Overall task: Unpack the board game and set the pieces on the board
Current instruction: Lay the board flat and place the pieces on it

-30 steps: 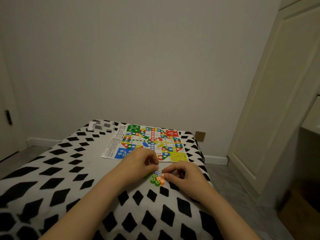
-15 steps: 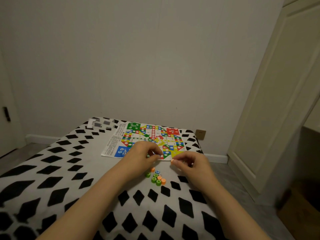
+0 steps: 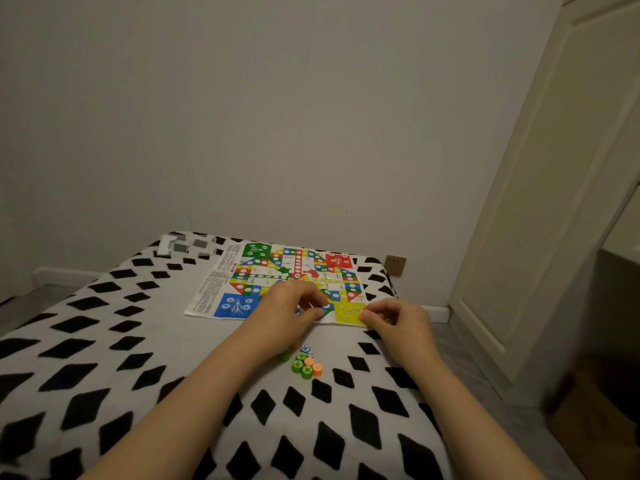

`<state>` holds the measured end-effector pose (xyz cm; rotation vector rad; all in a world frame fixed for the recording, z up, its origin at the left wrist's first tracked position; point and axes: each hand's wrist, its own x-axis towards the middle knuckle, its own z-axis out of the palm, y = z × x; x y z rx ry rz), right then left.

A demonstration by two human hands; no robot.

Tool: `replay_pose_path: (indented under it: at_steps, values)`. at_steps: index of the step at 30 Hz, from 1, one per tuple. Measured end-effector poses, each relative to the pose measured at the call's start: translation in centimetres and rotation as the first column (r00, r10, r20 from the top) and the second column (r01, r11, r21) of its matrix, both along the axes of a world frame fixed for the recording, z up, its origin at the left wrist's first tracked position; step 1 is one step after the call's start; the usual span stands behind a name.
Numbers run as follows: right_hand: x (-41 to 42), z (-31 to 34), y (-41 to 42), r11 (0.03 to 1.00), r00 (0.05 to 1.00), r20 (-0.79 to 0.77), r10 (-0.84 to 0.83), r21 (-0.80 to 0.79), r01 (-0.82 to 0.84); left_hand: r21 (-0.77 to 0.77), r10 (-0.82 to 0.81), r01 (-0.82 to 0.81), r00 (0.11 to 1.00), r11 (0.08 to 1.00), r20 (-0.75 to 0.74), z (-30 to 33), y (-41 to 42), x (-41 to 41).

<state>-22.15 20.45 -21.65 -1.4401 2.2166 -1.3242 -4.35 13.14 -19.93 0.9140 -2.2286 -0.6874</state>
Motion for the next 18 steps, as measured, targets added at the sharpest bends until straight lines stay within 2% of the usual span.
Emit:
replay_pose_path:
  at_steps: [7, 18]
  values:
    - [-0.06, -0.06, -0.26, 0.998, 0.998, -0.054, -0.009, 0.058, 0.012, 0.002, 0.0, 0.0, 1.0, 1.0, 0.001, -0.3, -0.26, -0.04]
    - [0.1, 0.15, 0.06, 0.997, 0.999, -0.042, 0.004, 0.077, -0.001, -0.021, -0.009, 0.008, 1.0, 1.0, -0.029, -0.35, -0.05, 0.25]
